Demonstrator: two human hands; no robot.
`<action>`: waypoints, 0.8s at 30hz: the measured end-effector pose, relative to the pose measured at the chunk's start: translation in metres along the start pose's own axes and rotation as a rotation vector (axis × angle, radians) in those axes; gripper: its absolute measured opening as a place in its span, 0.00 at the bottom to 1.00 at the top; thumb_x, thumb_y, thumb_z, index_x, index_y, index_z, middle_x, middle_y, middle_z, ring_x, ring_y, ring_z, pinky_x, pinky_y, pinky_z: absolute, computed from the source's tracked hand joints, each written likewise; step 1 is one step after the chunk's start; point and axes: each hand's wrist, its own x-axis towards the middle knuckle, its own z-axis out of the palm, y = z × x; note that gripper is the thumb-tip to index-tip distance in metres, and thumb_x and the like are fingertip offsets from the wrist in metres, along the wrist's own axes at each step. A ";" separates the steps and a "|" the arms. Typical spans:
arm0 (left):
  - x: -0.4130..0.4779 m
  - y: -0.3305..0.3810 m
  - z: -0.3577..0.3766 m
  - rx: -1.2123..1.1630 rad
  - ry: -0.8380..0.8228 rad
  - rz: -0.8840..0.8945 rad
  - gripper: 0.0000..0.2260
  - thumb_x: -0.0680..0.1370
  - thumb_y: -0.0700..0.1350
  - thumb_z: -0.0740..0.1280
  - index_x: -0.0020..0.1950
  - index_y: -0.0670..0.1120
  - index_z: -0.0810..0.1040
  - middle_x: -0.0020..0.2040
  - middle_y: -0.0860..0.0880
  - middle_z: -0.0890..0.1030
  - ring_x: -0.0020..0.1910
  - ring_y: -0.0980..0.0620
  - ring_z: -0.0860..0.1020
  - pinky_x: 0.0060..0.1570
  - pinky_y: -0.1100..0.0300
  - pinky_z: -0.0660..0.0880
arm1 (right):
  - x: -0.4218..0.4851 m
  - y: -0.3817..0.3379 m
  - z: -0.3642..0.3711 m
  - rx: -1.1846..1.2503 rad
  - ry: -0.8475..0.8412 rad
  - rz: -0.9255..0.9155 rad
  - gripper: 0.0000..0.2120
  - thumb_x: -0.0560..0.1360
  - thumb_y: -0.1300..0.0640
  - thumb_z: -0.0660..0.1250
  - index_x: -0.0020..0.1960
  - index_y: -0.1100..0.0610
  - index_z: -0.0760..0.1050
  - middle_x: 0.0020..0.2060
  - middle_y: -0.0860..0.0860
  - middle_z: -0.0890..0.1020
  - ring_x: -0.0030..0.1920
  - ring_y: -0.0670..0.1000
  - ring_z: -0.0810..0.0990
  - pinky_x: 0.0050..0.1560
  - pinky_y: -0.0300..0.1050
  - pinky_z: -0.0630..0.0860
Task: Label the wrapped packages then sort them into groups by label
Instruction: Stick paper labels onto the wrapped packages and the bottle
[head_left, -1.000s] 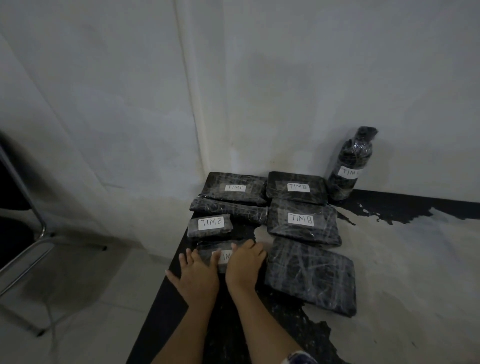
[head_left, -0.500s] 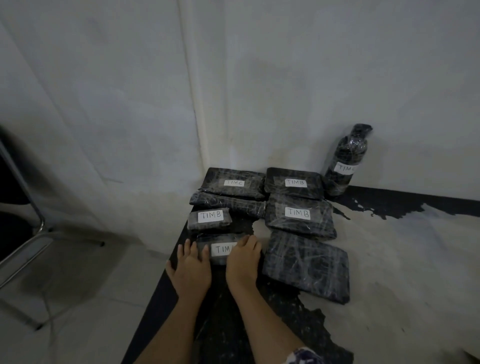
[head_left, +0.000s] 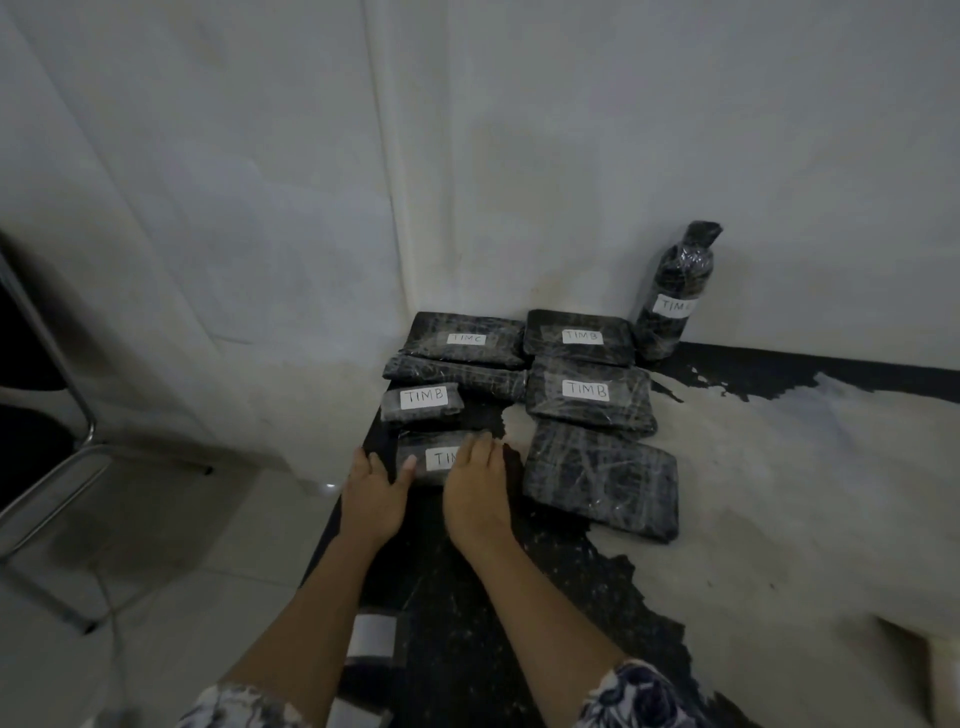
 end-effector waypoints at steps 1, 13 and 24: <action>-0.004 -0.003 -0.002 -0.087 0.043 0.035 0.26 0.80 0.54 0.56 0.68 0.35 0.67 0.73 0.40 0.62 0.70 0.41 0.65 0.66 0.51 0.64 | -0.007 -0.003 0.000 0.074 0.023 -0.034 0.25 0.78 0.62 0.57 0.73 0.67 0.55 0.71 0.65 0.59 0.71 0.65 0.58 0.73 0.55 0.58; -0.033 -0.023 -0.026 -0.092 0.183 0.083 0.10 0.75 0.35 0.63 0.52 0.40 0.82 0.53 0.41 0.83 0.52 0.45 0.78 0.51 0.60 0.70 | -0.042 -0.024 -0.003 0.229 -0.700 -0.335 0.22 0.65 0.39 0.73 0.56 0.49 0.78 0.67 0.54 0.59 0.67 0.62 0.57 0.68 0.59 0.59; -0.037 -0.010 -0.029 -0.307 0.182 0.038 0.07 0.76 0.41 0.65 0.42 0.42 0.82 0.41 0.45 0.82 0.44 0.47 0.77 0.44 0.58 0.70 | -0.030 -0.008 -0.021 0.667 -0.580 -0.182 0.11 0.69 0.59 0.72 0.50 0.62 0.82 0.49 0.56 0.83 0.46 0.49 0.77 0.45 0.41 0.73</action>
